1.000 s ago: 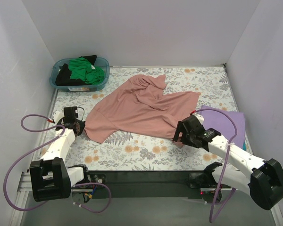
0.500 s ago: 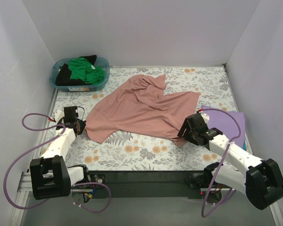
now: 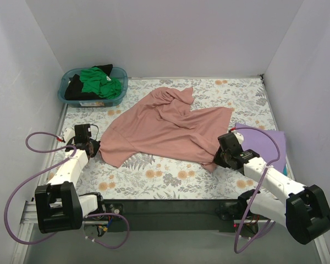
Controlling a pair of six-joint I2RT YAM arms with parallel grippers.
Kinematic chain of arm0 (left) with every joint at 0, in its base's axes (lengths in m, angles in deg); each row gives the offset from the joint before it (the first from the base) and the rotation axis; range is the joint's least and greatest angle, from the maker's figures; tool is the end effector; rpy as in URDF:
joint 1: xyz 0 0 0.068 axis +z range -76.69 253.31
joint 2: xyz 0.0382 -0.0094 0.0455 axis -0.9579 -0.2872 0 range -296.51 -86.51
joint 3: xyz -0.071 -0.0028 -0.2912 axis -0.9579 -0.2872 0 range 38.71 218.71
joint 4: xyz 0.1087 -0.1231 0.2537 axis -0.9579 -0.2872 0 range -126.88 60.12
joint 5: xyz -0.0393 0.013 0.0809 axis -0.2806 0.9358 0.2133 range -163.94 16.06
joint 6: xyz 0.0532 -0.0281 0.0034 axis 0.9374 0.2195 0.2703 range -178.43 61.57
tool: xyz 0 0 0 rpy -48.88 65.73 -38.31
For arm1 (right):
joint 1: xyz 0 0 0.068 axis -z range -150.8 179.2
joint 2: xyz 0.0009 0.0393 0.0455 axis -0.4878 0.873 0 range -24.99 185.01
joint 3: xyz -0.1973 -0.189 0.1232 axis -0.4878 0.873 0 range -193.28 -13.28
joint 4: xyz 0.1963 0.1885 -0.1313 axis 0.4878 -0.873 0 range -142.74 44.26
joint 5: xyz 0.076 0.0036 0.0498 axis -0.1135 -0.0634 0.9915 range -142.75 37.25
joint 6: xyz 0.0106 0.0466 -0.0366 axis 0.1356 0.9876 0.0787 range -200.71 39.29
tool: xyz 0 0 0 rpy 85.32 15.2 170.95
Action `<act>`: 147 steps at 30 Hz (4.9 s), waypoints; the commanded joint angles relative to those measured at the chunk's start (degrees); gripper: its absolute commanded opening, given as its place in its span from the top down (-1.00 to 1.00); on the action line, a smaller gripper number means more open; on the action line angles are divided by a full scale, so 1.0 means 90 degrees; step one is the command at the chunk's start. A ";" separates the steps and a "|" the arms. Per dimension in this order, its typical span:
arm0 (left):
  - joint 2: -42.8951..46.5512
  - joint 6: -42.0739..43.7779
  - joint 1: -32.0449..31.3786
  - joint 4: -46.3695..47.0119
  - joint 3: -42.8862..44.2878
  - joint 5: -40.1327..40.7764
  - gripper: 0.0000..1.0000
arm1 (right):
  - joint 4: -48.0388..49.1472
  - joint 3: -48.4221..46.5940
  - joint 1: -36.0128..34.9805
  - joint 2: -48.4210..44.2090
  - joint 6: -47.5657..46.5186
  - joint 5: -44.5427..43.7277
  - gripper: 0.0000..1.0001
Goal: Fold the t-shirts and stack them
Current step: Flatten the tshirt out, then fold the tshirt
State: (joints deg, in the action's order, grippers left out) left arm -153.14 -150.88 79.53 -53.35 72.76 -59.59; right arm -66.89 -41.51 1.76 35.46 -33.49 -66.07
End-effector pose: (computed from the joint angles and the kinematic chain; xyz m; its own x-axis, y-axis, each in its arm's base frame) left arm 0.2420 0.0375 0.1794 0.2775 -0.9434 -0.1816 -0.8135 -0.1301 -0.5668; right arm 0.2016 0.0931 0.1703 -0.7232 0.4293 -0.5410 0.3011 0.9010 0.3124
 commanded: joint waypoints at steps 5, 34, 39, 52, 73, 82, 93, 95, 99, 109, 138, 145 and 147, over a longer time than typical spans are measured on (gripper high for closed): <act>0.0274 0.0057 0.0032 0.0068 0.0035 -0.0226 1.00 | 0.0026 -0.0144 0.0012 -0.0173 -0.0402 -0.0063 0.97; 0.1232 0.1003 0.0032 -0.1895 1.0658 -0.2142 1.00 | -0.2181 -0.8481 0.0012 -0.2048 -0.2971 0.0464 0.97; 0.1446 0.0976 0.0003 -0.1310 1.0925 -0.1761 1.00 | -0.2240 -0.8992 0.0012 -0.2048 -0.3030 0.0738 0.97; 0.0812 0.1043 0.0002 0.1423 0.5772 -0.2561 1.00 | -0.0494 -0.5190 0.0022 -0.0908 -0.3274 -0.2394 0.97; -0.4521 0.1268 -0.0564 0.3984 0.4821 -0.2805 1.00 | 0.2135 -0.5828 0.2219 0.5442 -0.3684 0.0884 0.97; -0.3360 0.0955 -0.0554 0.3692 0.3671 -0.2434 1.00 | 0.1491 -0.5604 0.2268 0.4945 -0.3850 0.1246 0.97; -0.0752 0.0252 -0.0603 0.1184 0.1756 -0.1458 1.00 | -0.0042 -0.5135 0.2268 0.3909 -0.4035 0.1100 0.97; -0.0391 0.0252 -0.0603 0.0803 0.1638 -0.1497 1.00 | -0.0189 -0.5028 0.2278 0.3724 -0.4065 0.1012 0.97; 0.0147 0.0096 -0.0603 0.0236 0.1306 -0.1496 1.00 | -0.0394 -0.4969 0.2277 0.3499 -0.4123 0.1001 0.97; 0.1036 -0.0158 -0.0603 -0.0771 0.0788 -0.1390 1.00 | -0.0736 -0.4823 0.2268 0.3382 -0.4329 0.1089 0.97; -0.0035 -0.0373 -0.0603 0.0077 0.0943 -0.1418 1.00 | 0.0902 -0.3534 -0.1603 0.2590 -0.4320 0.2132 -0.44; -0.1685 -0.0236 -0.0603 0.0361 0.1813 -0.1594 1.00 | 0.1979 -0.4722 -0.3385 0.4346 -0.4153 0.1929 -0.33; -0.1941 -0.0168 -0.0593 0.0410 0.1978 -0.1768 1.00 | 0.1988 -0.5443 -0.3649 0.5076 -0.4289 0.1803 -0.29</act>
State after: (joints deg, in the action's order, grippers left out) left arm -168.07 -153.59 74.15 -50.92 87.77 -73.05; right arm -54.06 -82.73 -27.93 74.67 -71.67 -48.94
